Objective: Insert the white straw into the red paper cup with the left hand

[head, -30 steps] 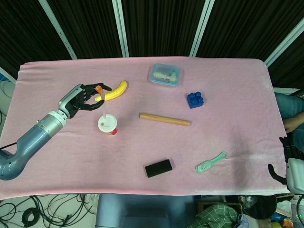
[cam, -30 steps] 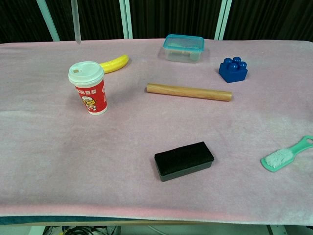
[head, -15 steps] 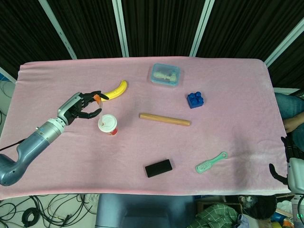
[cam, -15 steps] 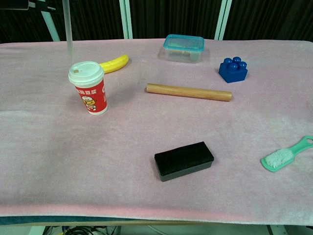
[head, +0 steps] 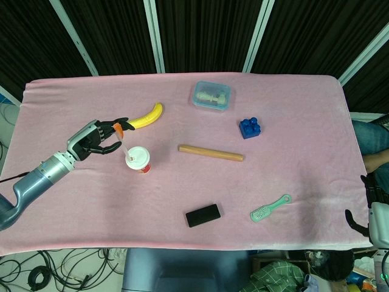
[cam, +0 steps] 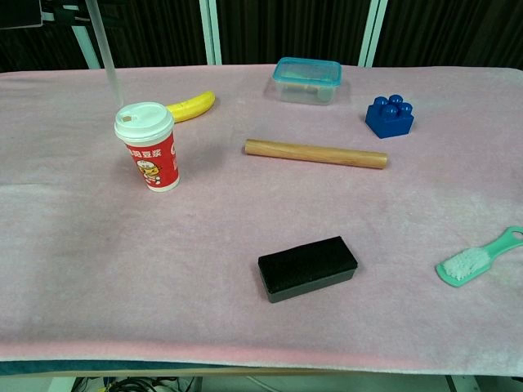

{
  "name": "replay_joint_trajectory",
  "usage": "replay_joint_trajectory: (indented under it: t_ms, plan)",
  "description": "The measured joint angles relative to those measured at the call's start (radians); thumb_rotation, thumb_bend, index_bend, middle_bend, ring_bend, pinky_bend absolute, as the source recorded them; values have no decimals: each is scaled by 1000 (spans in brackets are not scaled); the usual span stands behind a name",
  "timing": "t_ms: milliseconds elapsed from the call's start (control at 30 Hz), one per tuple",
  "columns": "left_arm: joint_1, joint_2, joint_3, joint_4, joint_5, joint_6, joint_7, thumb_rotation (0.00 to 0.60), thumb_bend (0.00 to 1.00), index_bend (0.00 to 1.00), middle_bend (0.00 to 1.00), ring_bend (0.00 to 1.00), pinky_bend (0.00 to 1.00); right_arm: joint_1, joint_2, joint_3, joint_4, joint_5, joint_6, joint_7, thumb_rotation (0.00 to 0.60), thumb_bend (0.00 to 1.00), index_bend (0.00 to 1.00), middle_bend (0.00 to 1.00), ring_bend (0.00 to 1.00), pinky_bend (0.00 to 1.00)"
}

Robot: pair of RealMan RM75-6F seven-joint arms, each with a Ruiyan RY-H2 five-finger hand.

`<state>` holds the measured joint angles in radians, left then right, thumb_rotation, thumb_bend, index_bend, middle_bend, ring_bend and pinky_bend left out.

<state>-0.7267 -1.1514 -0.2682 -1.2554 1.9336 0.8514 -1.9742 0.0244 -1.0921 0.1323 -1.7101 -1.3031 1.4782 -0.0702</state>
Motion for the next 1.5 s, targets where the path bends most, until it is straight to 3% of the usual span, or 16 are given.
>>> replay_joint_trajectory:
  t_ms: [200,467,1000,1500]
  plan:
    - [-71,-34,113,106,12,87,-76,600,421,664,294,18,100,0,0,2,0,5,-2,1,600,282,24,47,159,200]
    - [-113,-62,203,176,-17,152,-109,600,421,670,298,18,98,0,0,2,-1,6,-1,-1,600,282,24,47,159,199]
    - [-154,-83,281,227,-130,178,-103,600,421,673,300,18,97,0,0,2,-3,7,-2,-2,600,282,24,47,159,199]
    - [-185,-113,336,265,-155,202,-114,600,421,674,301,18,96,-1,2,2,-4,7,-3,1,600,283,24,47,159,199]
